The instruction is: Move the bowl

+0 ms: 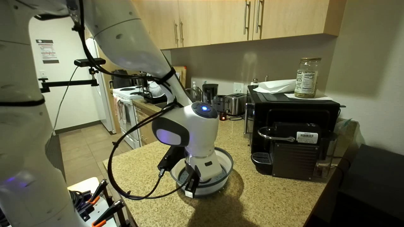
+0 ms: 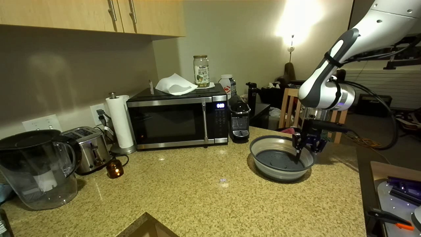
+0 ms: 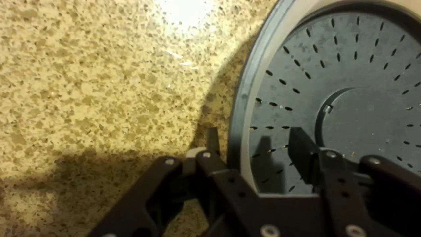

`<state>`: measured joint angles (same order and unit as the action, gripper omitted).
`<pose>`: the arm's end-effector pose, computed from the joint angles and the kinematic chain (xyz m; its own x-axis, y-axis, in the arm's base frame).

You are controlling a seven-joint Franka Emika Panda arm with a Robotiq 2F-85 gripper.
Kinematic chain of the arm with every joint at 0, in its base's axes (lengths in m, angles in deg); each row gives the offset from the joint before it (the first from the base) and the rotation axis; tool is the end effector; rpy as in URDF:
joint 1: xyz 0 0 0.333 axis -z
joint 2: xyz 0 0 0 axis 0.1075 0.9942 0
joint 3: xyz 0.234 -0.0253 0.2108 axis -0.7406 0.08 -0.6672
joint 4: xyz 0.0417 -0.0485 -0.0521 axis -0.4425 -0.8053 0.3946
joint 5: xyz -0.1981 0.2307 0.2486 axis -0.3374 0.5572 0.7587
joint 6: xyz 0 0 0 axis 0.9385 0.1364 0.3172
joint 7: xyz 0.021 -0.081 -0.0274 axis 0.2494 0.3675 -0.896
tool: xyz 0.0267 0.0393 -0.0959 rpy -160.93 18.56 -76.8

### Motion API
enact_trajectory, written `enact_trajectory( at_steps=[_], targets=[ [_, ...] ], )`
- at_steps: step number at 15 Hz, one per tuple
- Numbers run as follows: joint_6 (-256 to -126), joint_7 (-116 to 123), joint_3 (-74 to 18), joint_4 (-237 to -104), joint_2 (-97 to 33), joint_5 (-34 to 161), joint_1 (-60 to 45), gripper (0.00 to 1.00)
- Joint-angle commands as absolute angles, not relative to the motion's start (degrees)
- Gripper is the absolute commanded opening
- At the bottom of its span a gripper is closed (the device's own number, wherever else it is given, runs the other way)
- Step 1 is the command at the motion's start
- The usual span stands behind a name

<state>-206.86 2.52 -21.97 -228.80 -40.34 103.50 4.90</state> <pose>0.3745 -0.1635 0.1877 0.5247 -0.8271 -0.2014 -0.8495 -0.4935 -0.1867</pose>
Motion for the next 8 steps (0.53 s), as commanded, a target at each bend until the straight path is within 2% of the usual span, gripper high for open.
enact_trajectory(
  at_steps=[1, 2, 5, 8],
  targets=[
    [-206.79, 2.76, -22.26, -228.8, -40.42, 103.21, 5.25, 0.83],
    [-206.71, 2.77, -22.19, -228.75, -40.42, 103.13, 5.31, 0.84],
    [-206.85, 2.65, -21.96, -228.97, -40.69, 102.46, 5.37, 0.98],
    [-207.0, 2.5, -21.97, -229.14, -40.66, 102.48, 5.38, 1.0]
  ],
)
